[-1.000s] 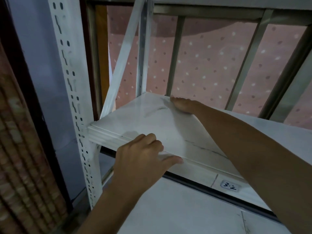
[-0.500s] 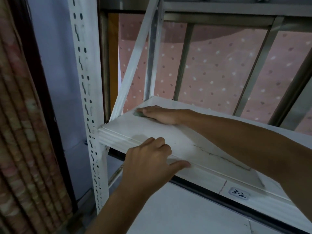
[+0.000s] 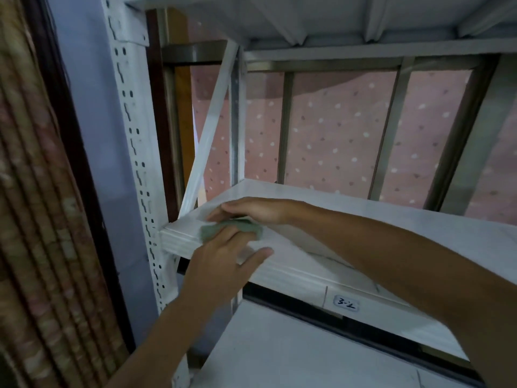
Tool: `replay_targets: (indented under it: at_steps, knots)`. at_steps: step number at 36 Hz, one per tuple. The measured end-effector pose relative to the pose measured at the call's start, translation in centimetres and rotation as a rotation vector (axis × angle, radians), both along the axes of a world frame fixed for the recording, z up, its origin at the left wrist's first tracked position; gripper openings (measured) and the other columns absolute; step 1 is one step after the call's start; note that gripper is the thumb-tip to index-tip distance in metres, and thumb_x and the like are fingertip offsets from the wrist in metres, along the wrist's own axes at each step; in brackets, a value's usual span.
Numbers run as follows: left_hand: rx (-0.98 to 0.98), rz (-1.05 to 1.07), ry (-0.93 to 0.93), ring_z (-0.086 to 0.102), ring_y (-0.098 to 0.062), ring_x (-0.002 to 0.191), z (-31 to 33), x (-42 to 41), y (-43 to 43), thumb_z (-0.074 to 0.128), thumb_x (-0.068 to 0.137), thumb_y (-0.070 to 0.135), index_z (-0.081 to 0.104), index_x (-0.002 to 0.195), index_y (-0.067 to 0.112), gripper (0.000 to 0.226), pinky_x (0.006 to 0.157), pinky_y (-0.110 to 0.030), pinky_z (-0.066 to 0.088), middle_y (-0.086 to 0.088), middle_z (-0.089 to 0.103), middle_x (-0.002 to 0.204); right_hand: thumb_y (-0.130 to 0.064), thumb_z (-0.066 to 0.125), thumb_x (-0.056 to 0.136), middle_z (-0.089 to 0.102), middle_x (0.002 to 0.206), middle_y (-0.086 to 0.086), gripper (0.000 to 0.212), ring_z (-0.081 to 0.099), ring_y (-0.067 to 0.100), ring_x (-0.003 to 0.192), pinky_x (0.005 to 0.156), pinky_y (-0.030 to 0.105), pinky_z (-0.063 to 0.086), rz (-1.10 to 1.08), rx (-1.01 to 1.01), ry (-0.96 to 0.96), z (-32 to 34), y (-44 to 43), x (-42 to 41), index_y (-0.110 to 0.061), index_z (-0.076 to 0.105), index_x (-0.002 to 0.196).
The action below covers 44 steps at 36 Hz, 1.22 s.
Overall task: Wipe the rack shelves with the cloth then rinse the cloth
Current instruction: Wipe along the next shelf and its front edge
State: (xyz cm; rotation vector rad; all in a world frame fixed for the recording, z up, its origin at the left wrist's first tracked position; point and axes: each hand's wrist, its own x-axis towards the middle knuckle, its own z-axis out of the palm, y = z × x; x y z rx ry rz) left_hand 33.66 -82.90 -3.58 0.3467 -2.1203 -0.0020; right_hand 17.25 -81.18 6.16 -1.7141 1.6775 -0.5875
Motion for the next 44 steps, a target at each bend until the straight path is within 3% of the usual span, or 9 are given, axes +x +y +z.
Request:
replay_targets:
  at_steps: [2, 8, 15, 23, 27, 30, 35, 40, 44]
  knots:
    - [0.164, -0.055, -0.011, 0.063, -0.013, 0.1, 1.5, 0.3, -1.0, 0.049, 0.096, 0.051, 0.075, 0.106, 0.025, 0.038, 0.084, -0.035, 0.056, 0.007, 0.071, 0.107, -0.038, 0.027, 0.109, 0.046, 0.15, 0.001, 0.048, 0.044, 0.016, 0.137, 0.109, 0.015, 0.033, 0.044, -0.032, -0.014, 0.7, 0.5, -0.2, -0.014, 0.048, 0.145]
    - [0.301, 0.066, -0.258, 0.064, -0.025, 0.106, 3.9, -0.6, -5.1, 0.06, 0.099, 0.025, 0.077, 0.11, 0.018, 0.022, 0.093, -0.035, 0.05, -0.003, 0.074, 0.111, -0.063, 0.021, 0.101, 0.033, 0.157, -0.015, 0.054, 0.03, 0.01, 0.144, 0.119, 0.032, 0.018, -0.159, -0.055, 0.247, 0.2, 4.9, -4.3, -0.042, 0.048, 0.143]
    - [0.341, 0.176, -0.361, 0.066, -0.026, 0.099, 4.6, -0.5, -5.6, 0.06, 0.097, 0.049, 0.079, 0.108, 0.03, 0.029, 0.084, -0.034, 0.051, -0.003, 0.073, 0.105, -0.084, 0.024, 0.085, 0.038, 0.153, -0.02, 0.062, 0.034, 0.011, 0.142, 0.119, 0.038, 0.023, -0.409, -0.103, 0.217, -1.3, 11.8, -7.7, -0.053, 0.057, 0.128]
    - [0.219, 0.481, -0.523, 0.059, -0.029, 0.078, 7.1, -1.1, -5.2, 0.047, 0.089, 0.075, 0.063, 0.079, 0.011, 0.067, 0.064, -0.032, 0.041, -0.003, 0.05, 0.074, -0.098, 0.019, 0.067, 0.042, 0.151, -0.02, 0.083, 0.036, 0.01, 0.141, 0.119, 0.042, 0.023, -0.645, -0.206, 0.225, -0.6, 20.0, -9.0, -0.052, 0.061, 0.121]
    - [0.422, 0.095, -0.451, 0.06, -0.029, 0.105, 6.5, -1.8, -5.3, 0.044, 0.103, 0.053, 0.07, 0.103, 0.013, 0.047, 0.09, -0.035, 0.044, -0.009, 0.066, 0.121, -0.083, 0.018, 0.086, 0.042, 0.15, -0.021, 0.066, 0.034, 0.009, 0.141, 0.117, 0.036, 0.022, -0.762, -0.251, 0.253, -1.2, 24.4, -9.5, -0.049, 0.06, 0.124]
    - [0.672, -0.114, -0.561, 0.043, -0.02, 0.142, 5.5, -1.7, -5.3, 0.025, 0.093, 0.081, 0.053, 0.144, 0.035, 0.075, 0.119, -0.036, 0.027, 0.006, 0.046, 0.156, -0.076, 0.015, 0.091, 0.042, 0.15, -0.019, 0.064, 0.034, 0.011, 0.141, 0.118, 0.038, 0.021, -0.845, -0.255, 0.287, -1.9, 27.5, -9.7, -0.046, 0.058, 0.128]
    - [0.868, -0.183, -0.612, 0.035, -0.015, 0.146, 4.7, -1.9, -6.4, 0.013, 0.063, 0.106, 0.054, 0.109, 0.063, 0.075, 0.125, -0.044, 0.02, 0.022, 0.042, 0.153, -0.071, 0.014, 0.094, 0.043, 0.151, -0.013, 0.063, 0.037, 0.014, 0.139, 0.115, 0.037, 0.023, -0.922, -0.258, 0.265, -3.3, 32.0, -8.8, -0.042, 0.057, 0.129]
    - [0.899, -0.138, -0.57, 0.039, -0.019, 0.144, 5.0, -3.7, -4.4, 0.005, 0.076, 0.097, 0.048, 0.147, 0.034, 0.104, 0.123, -0.042, 0.023, 0.01, 0.042, 0.157, -0.073, 0.012, 0.089, 0.046, 0.15, -0.001, 0.077, 0.043, 0.023, 0.133, 0.1, 0.032, 0.025, -1.071, -0.217, 0.277, -4.4, 33.6, -8.4, -0.029, 0.058, 0.133]
    - [0.838, -0.108, -0.599, 0.038, -0.023, 0.145, 5.1, -5.4, -1.5, -0.002, 0.081, 0.091, 0.049, 0.148, 0.03, 0.104, 0.118, -0.044, 0.025, 0.005, 0.041, 0.16, -0.057, 0.022, 0.103, 0.051, 0.144, 0.011, 0.065, 0.047, 0.029, 0.127, 0.099, 0.036, 0.031, -1.134, -0.195, 0.426, -4.6, 33.3, -8.2, -0.013, 0.054, 0.137]
